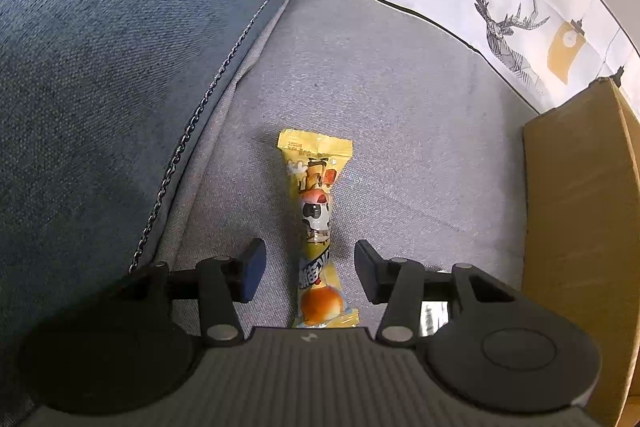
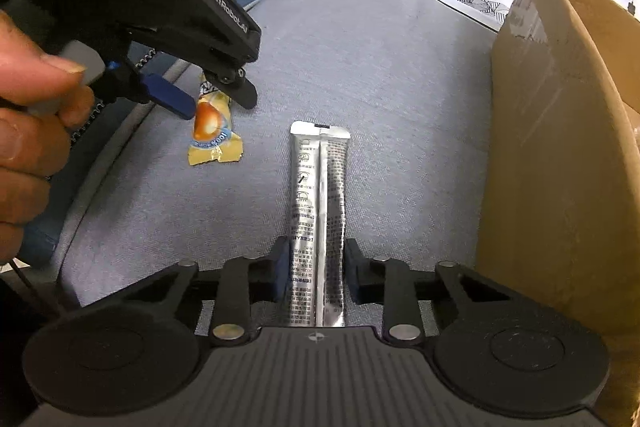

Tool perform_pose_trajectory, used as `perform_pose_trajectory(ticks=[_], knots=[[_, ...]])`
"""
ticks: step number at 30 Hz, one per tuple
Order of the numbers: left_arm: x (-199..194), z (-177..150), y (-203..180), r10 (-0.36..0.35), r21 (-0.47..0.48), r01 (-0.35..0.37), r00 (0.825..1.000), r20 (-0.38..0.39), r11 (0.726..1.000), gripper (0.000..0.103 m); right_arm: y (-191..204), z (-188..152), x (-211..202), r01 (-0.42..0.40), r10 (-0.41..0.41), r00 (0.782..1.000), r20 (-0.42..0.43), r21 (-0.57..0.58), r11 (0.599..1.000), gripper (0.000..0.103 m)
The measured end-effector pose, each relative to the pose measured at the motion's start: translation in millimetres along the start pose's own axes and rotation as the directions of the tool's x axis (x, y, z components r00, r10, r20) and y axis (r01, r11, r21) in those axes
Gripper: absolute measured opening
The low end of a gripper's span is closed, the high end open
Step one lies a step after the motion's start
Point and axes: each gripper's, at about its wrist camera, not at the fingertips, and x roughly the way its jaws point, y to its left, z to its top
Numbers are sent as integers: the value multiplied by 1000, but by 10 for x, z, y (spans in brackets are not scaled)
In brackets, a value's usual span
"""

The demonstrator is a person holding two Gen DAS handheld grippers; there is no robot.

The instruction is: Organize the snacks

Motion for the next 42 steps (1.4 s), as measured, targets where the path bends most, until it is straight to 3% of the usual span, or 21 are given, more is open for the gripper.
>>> perform_pose_trajectory(ticks=[9, 18, 28, 36, 42], knots=[[-35, -3, -41, 50, 36, -51, 998, 40, 998, 47, -34, 45, -81, -18, 16, 999, 45, 43, 999, 25], [-53, -4, -49, 53, 70, -57, 997, 58, 996, 14, -23, 12, -100, -19, 17, 998, 58, 43, 999, 25], [-279, -80, -71, -9, 64, 0, 990, 140, 998, 12, -3, -16, -343, -27, 20, 989, 148, 41, 999, 24], [-563, -161, -103, -45, 62, 30, 963, 267, 998, 11, -72, -95, -773, -48, 42, 955, 293, 13, 999, 24], [-813, -248, -139, -102, 50, 90, 923, 371, 995, 11, -241, -160, -1191, -108, 99, 895, 434, -4, 994, 24]])
